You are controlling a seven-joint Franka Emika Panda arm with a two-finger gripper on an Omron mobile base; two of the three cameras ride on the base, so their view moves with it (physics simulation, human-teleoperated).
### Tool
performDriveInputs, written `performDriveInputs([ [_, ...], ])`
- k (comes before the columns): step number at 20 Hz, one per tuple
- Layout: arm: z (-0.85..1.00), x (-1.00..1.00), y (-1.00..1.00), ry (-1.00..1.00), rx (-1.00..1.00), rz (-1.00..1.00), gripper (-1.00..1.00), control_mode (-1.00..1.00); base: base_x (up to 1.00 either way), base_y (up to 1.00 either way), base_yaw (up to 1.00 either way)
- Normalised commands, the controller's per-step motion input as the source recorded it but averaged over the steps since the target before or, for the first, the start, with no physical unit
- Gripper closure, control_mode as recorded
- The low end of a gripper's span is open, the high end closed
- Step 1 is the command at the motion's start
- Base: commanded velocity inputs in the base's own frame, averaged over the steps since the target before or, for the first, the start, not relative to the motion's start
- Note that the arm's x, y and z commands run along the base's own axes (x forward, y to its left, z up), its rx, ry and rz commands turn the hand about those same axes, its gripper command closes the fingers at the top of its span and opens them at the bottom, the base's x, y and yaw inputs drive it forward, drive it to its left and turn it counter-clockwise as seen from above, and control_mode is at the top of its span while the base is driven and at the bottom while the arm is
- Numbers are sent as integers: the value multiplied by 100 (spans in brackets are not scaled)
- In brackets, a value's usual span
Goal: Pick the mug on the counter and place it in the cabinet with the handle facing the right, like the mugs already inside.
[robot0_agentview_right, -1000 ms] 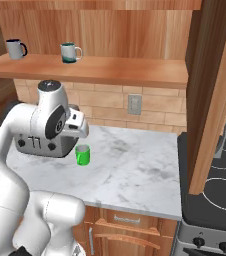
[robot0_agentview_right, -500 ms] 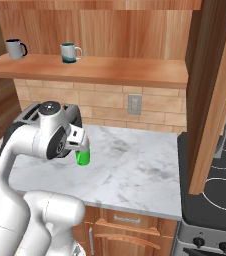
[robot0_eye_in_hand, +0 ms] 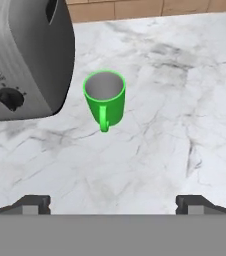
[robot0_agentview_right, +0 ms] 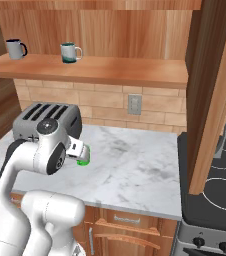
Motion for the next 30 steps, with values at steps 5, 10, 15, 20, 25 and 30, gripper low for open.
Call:
performDriveInputs([
  [5,-27,26,3,-1,0,-9,-100,-100,0,0,0],
  [10,-15,31,0,0,3,-5,-100,-100,0,0,0],
  [15,-11,30,0,0,5,-3,-100,-100,0,0,0],
  [20,-20,22,1,0,7,0,-100,-100,0,0,0],
  [25,-35,18,8,0,4,0,-100,-100,0,0,0],
  [30,-42,19,13,0,0,0,-100,-100,0,0,0],
])
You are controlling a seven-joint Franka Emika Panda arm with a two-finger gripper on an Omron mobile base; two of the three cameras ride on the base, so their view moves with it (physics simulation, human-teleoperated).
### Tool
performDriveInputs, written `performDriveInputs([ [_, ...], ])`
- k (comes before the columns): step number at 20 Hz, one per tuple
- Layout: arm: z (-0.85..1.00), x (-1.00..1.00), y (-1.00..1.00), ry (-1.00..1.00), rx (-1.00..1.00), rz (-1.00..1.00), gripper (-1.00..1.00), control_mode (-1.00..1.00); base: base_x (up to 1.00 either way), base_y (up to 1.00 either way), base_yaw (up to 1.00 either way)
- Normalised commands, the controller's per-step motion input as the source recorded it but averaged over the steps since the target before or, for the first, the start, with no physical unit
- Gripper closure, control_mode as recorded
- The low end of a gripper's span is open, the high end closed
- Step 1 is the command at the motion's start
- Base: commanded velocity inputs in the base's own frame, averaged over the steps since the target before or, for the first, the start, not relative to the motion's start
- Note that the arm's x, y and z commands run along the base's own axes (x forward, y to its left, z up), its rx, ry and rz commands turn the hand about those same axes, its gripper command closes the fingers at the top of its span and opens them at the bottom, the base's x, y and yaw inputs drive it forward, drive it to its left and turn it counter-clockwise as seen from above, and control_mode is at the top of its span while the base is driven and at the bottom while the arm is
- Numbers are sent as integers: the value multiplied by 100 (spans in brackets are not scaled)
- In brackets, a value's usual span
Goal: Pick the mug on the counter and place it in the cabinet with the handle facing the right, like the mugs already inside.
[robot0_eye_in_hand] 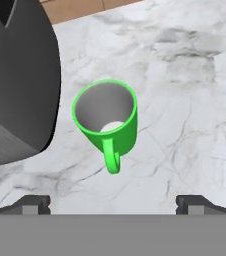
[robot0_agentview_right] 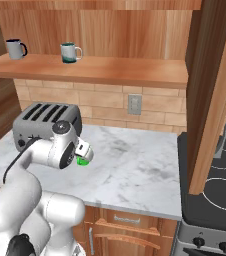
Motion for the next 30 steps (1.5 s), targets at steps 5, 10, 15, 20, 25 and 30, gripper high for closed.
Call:
performDriveInputs([
  [5,-44,12,12,0,0,0,-100,-100,0,0,0],
  [10,-43,5,3,0,0,0,-100,-100,0,0,0],
  [15,-37,9,0,0,0,0,-100,-100,0,0,0],
  [20,-30,10,0,0,0,0,-100,-100,0,0,0],
  [25,-27,13,0,0,0,0,-100,-100,0,0,0],
  [30,-23,9,0,-1,0,0,-100,-100,0,0,0],
])
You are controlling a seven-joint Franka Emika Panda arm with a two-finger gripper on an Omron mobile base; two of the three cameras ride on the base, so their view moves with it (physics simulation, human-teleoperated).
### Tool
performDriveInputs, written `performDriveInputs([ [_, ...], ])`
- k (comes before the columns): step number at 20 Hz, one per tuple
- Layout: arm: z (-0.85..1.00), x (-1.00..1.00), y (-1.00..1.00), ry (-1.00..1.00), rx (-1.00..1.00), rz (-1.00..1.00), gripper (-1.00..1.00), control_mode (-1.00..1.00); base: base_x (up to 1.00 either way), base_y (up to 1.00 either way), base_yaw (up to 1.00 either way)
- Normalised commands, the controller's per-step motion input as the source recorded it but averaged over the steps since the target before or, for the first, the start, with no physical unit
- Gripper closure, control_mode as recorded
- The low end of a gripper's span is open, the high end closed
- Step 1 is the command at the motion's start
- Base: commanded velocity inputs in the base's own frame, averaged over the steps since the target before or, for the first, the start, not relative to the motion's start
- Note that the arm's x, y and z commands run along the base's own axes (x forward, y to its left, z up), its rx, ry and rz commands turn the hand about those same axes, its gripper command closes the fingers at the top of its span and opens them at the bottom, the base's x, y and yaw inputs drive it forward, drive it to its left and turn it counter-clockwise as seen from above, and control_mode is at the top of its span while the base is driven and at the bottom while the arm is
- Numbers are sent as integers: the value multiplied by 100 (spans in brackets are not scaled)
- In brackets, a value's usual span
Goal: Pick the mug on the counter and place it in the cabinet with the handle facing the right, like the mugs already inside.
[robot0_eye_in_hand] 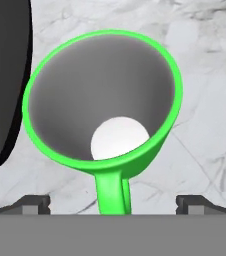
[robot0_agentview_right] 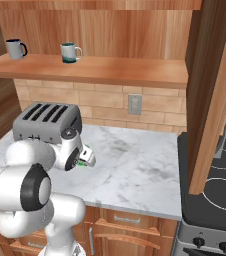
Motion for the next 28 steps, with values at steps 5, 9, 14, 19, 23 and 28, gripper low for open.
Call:
performDriveInputs([
  [5,-4,6,0,-6,0,-1,-100,-100,0,0,0],
  [9,0,6,0,-5,0,-1,-100,-100,0,0,0],
  [14,-3,7,0,-1,0,-2,100,-100,0,0,0],
  [19,-9,8,0,0,0,-1,100,-100,0,0,0],
  [23,-13,0,0,0,0,0,100,-100,0,0,0],
  [28,-7,-3,0,0,0,0,100,-100,0,0,0],
])
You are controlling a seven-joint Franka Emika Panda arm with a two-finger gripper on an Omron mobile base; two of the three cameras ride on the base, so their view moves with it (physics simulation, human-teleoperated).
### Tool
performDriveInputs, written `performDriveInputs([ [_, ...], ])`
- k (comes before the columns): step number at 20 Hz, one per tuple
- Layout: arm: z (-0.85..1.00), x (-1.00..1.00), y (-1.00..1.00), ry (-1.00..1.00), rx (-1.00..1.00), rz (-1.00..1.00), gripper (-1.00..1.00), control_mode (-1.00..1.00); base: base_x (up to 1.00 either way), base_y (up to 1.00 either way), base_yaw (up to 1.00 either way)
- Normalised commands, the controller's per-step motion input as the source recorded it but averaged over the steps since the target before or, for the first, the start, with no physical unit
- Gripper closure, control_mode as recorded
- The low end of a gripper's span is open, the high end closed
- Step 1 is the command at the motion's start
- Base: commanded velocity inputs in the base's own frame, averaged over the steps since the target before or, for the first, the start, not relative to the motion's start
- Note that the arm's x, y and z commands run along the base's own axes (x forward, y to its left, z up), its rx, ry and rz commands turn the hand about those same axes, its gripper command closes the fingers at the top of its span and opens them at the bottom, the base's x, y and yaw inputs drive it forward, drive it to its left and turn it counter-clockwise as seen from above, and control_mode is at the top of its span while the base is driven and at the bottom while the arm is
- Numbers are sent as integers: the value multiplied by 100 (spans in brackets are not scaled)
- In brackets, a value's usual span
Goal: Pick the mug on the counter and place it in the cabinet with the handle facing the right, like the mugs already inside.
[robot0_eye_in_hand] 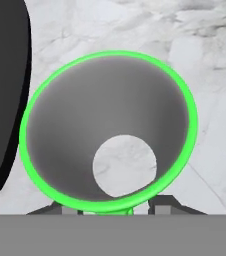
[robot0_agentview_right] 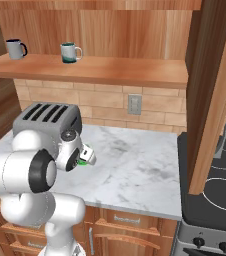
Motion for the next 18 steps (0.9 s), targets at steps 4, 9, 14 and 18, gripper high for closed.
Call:
performDriveInputs([
  [4,0,-32,11,-6,0,0,100,-100,0,0,0],
  [9,7,-49,8,-10,0,0,100,-100,0,0,0],
  [14,0,-37,1,-5,0,2,100,-100,0,0,0],
  [18,0,-35,0,-2,0,6,100,-100,0,0,0],
])
